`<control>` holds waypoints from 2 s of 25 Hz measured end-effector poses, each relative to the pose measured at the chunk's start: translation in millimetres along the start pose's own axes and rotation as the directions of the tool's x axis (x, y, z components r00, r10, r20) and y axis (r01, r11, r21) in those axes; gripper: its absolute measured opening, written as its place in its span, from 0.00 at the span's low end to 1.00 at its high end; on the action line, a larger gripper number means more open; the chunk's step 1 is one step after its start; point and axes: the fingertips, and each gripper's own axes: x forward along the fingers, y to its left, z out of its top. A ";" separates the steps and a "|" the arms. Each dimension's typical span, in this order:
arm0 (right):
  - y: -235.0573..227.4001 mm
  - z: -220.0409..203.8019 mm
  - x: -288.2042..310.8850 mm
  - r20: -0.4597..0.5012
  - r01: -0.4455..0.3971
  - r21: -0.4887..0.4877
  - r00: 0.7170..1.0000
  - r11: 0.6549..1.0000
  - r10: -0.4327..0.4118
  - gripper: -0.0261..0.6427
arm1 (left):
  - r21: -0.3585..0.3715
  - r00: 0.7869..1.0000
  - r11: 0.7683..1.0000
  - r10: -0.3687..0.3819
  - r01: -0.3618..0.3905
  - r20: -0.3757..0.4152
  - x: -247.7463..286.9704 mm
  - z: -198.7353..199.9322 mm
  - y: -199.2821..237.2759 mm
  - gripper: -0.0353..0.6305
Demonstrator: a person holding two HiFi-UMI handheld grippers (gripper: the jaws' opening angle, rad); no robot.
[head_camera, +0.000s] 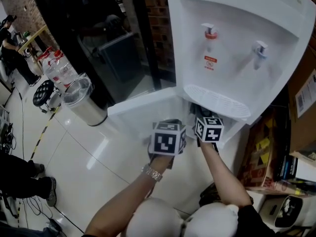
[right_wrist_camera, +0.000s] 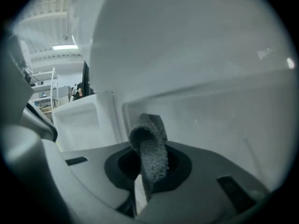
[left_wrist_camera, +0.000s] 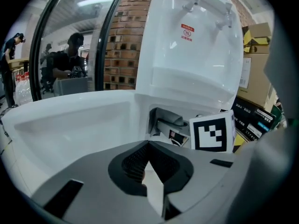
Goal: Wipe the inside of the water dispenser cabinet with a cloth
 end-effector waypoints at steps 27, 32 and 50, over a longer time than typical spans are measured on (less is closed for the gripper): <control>-13.5 -110.0 33.1 -0.317 -0.046 0.026 0.947 0.999 0.052 0.07 | 0.014 0.999 0.999 -0.044 0.044 -0.027 -7.4 -5.1 -20.7 0.06; -29.0 -129.9 26.7 -0.359 -0.024 0.022 0.933 0.999 0.030 0.07 | 0.003 0.999 0.999 -0.054 0.054 -0.004 -8.1 0.6 -22.6 0.06; -94.9 -21.0 14.2 -0.072 0.351 -0.081 0.931 0.933 -0.357 0.07 | -0.031 0.999 0.999 -0.035 0.036 0.025 -17.3 8.8 -14.8 0.06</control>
